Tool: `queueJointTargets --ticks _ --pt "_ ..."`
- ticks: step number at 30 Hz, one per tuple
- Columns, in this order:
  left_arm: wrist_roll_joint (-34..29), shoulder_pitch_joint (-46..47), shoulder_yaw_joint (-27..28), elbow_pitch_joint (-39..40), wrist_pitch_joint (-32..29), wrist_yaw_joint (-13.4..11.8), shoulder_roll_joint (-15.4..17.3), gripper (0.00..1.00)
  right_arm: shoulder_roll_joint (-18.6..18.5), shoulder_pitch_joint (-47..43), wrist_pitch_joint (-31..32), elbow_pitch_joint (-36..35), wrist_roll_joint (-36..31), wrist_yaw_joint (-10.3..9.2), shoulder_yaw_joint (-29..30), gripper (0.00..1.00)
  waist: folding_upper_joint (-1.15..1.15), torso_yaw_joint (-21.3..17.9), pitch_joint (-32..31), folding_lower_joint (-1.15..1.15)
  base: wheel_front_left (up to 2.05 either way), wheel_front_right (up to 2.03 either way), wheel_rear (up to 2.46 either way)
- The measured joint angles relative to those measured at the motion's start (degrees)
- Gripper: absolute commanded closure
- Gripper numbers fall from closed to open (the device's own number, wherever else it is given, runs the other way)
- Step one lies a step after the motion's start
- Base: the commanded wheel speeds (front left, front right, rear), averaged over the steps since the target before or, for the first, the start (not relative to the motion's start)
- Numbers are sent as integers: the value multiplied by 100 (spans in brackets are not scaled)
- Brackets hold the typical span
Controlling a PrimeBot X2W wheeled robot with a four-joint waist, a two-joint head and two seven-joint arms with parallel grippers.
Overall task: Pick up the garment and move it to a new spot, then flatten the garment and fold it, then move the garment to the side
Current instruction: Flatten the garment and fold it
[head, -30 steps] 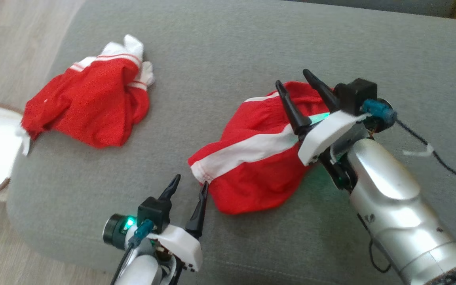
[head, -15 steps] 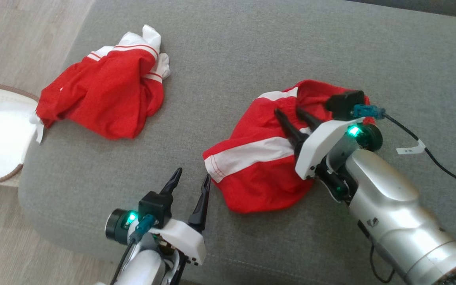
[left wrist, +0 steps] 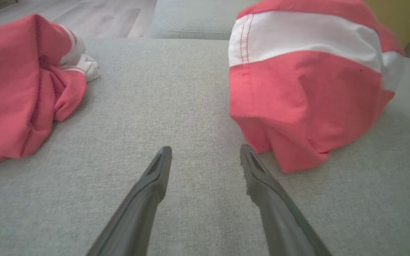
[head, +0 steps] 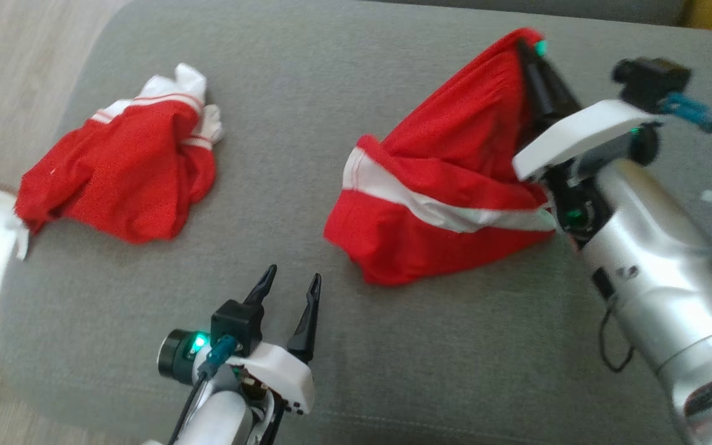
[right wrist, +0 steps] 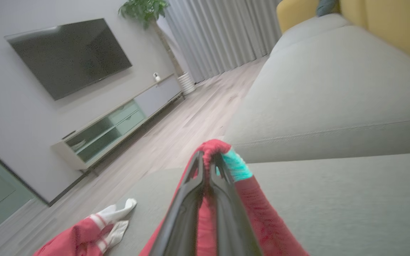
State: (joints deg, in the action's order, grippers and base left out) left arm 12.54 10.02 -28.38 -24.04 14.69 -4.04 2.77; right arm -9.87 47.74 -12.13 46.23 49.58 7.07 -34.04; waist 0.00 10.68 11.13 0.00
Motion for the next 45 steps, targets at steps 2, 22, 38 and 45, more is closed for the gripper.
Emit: queueJointTargets --ticks 2,22,38,45 --pt "-45 -4 40 -12 0 2 0 0 -60 103 -41 177 1 0 191 100 0 -125 -53 0 0 0 0" --pt "-136 -7 146 -149 0 34 0 0 -210 -441 -209 1162 -801 0 976 0 0 -841 -151 0 0 0 0" --pt "-389 473 415 -14 0 155 -1 0 453 -2574 -224 -1169 -2862 0 2423 0 0 -1479 -130 0 0 0 0" --pt "-650 2235 542 -592 1 646 -7 0 580 -2719 -224 -1524 -3017 0 2437 0 0 -1868 213 0 0 0 0"
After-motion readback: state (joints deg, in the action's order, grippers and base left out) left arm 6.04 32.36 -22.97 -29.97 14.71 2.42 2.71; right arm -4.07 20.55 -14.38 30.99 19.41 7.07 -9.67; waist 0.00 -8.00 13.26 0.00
